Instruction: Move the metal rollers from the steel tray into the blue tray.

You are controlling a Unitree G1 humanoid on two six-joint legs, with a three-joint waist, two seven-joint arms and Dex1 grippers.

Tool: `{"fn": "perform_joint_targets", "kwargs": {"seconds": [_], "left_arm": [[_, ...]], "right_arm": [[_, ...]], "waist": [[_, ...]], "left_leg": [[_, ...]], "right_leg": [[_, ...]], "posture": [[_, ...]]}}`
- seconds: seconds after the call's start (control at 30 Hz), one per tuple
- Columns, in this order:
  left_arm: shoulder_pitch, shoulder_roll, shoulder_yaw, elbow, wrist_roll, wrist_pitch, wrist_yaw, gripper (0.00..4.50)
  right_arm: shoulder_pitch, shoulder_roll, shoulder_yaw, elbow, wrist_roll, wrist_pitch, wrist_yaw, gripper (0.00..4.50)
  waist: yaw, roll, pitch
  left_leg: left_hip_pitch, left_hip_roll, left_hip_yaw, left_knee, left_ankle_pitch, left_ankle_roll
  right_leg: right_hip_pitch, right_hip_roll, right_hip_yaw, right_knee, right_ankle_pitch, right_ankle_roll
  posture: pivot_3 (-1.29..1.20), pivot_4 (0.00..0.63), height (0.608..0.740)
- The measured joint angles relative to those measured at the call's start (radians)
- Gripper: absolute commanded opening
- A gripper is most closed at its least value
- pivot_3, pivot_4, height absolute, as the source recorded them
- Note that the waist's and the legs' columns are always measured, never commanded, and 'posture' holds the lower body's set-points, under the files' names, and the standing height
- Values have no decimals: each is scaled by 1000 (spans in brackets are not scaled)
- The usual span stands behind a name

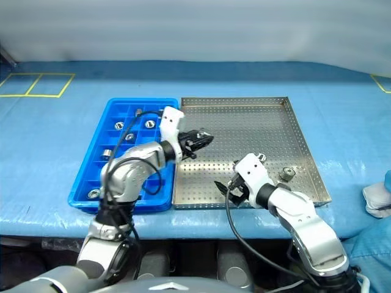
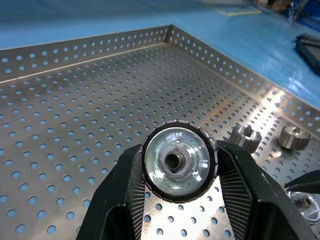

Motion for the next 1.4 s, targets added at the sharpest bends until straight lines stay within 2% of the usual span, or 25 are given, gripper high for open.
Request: {"fn": "perform_joint_targets", "kwargs": {"seconds": [0.13,0.3,0.43,0.63,1.07,1.23,1.33,1.4], "left_arm": [[106,29,60,-158,11,77,116,1833],[216,71,92,-248,122,111,299,1833],[235,87,102,-307,172,127,377,1833],[268,104,87,-340,181,158,398,1833],[312,116,42,-309,205,159,417,1833],[316,132,31,-309,206,152,415,3490],[316,108,37,-309,209,137,427,4414],[316,97,40,-308,204,96,423,4414]], "right_arm": [[-42,-3,23,39,-1,-12,32,4500],[-99,-5,68,99,-5,-25,77,4500],[-126,-4,88,132,-9,-42,102,4500],[-138,-1,104,150,-16,-55,114,4500],[-129,-19,103,146,-19,-55,113,4500],[-129,-19,103,146,-20,-55,112,4500],[-129,-19,103,146,-21,-55,112,4500],[-129,-19,103,146,-22,-55,110,4500]], "waist": [[20,0,0],[58,-1,0],[97,-1,1],[116,-1,1],[111,-1,1],[109,-1,1],[110,-1,1],[110,-1,1]], "left_leg": [[0,0,-1,0,0,0],[0,0,-2,0,0,0],[-1,-1,-2,0,0,0],[-2,-1,-2,0,0,0],[-2,-1,-2,0,0,0],[-2,-1,-2,0,0,0],[-2,-1,-2,0,0,0],[-2,-1,-2,0,0,0]], "right_leg": [[0,0,0,0,0,0],[1,0,-1,-1,0,-1],[1,0,-2,-1,0,-1],[0,-1,-2,-2,0,-1],[0,-1,-3,-2,-1,-2],[0,-1,-3,-2,-1,-2],[0,-1,-3,-2,-1,-2],[-1,-1,-3,-2,-1,-2]], "posture": [[130,150,740],[197,150,740],[218,150,740],[213,150,740],[197,150,740],[197,150,740],[197,150,740],[197,150,740]]}}
